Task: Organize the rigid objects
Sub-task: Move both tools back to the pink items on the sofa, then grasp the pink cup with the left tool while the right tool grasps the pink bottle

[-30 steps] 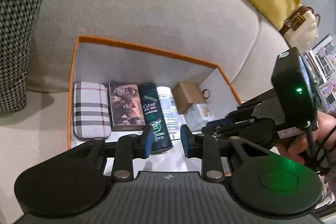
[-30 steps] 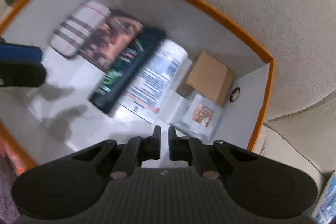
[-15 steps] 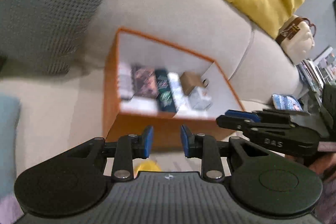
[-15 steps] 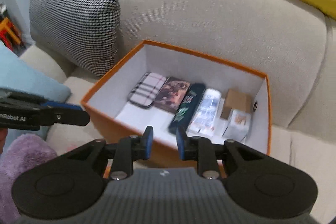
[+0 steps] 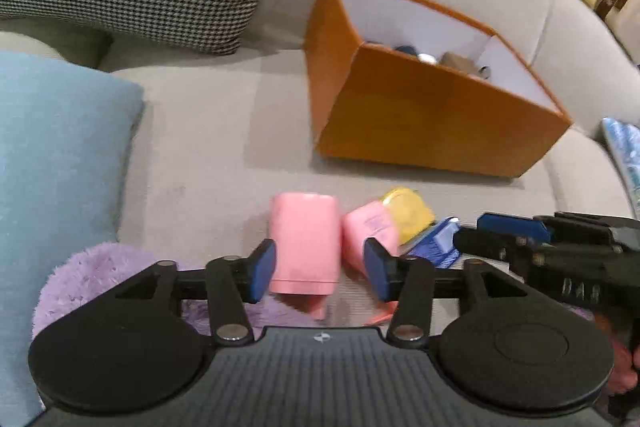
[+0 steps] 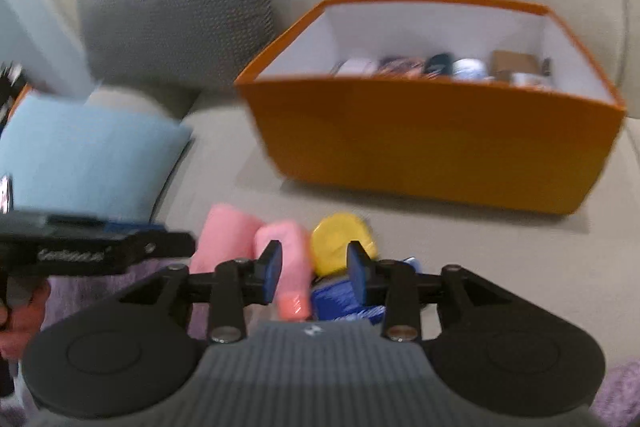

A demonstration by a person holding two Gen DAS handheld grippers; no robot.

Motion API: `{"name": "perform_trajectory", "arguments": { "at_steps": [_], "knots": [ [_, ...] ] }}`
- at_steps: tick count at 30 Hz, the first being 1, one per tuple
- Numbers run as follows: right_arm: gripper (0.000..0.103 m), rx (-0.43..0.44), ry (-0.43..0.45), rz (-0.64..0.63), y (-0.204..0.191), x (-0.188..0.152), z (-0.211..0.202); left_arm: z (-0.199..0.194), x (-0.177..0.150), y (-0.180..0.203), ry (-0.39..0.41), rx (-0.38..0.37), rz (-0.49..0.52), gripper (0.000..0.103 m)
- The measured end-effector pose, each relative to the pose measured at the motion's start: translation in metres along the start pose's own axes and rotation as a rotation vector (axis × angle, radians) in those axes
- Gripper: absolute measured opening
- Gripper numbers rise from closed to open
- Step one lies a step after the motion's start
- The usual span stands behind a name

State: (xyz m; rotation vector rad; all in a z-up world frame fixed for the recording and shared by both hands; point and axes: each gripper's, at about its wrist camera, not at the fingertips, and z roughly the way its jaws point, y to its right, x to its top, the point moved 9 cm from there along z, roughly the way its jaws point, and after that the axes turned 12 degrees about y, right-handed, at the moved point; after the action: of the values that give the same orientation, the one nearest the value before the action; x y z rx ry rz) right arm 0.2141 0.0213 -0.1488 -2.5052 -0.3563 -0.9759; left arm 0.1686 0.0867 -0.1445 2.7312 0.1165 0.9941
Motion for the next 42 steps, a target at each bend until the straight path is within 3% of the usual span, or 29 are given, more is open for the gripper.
{"name": "perform_trajectory", "arguments": {
  "at_steps": [4,8,13,21,25,29,37,42],
  "knots": [
    [0.037,-0.016,-0.031,-0.111,-0.013,-0.017,0.014,0.018,-0.004,-0.002,-0.013,0.024,0.006,0.068],
    [0.037,-0.022,-0.053,-0.102,-0.011,-0.024,0.023,0.034,-0.01,0.003,-0.042,0.059,0.068,0.068],
    [0.037,-0.02,-0.075,-0.105,-0.01,-0.029,0.035,0.044,-0.013,0.001,-0.065,0.082,0.075,0.067],
    [0.037,0.012,-0.087,-0.179,-0.028,-0.031,0.053,0.051,-0.016,-0.007,-0.084,0.054,0.003,0.065],
    [0.039,0.009,-0.086,-0.206,-0.032,-0.028,0.064,0.047,-0.016,-0.02,-0.08,0.034,-0.08,0.065],
    [0.045,-0.002,-0.098,-0.229,-0.032,-0.026,0.077,0.046,-0.016,-0.023,-0.079,0.025,-0.09,0.065],
    [0.046,-0.003,-0.112,-0.191,-0.028,-0.025,0.088,0.049,-0.018,-0.028,-0.084,0.023,-0.124,0.065],
    [0.045,0.0,-0.1,-0.22,-0.03,-0.025,0.08,0.063,-0.017,-0.028,-0.138,0.048,-0.13,0.064]
  ]
}}
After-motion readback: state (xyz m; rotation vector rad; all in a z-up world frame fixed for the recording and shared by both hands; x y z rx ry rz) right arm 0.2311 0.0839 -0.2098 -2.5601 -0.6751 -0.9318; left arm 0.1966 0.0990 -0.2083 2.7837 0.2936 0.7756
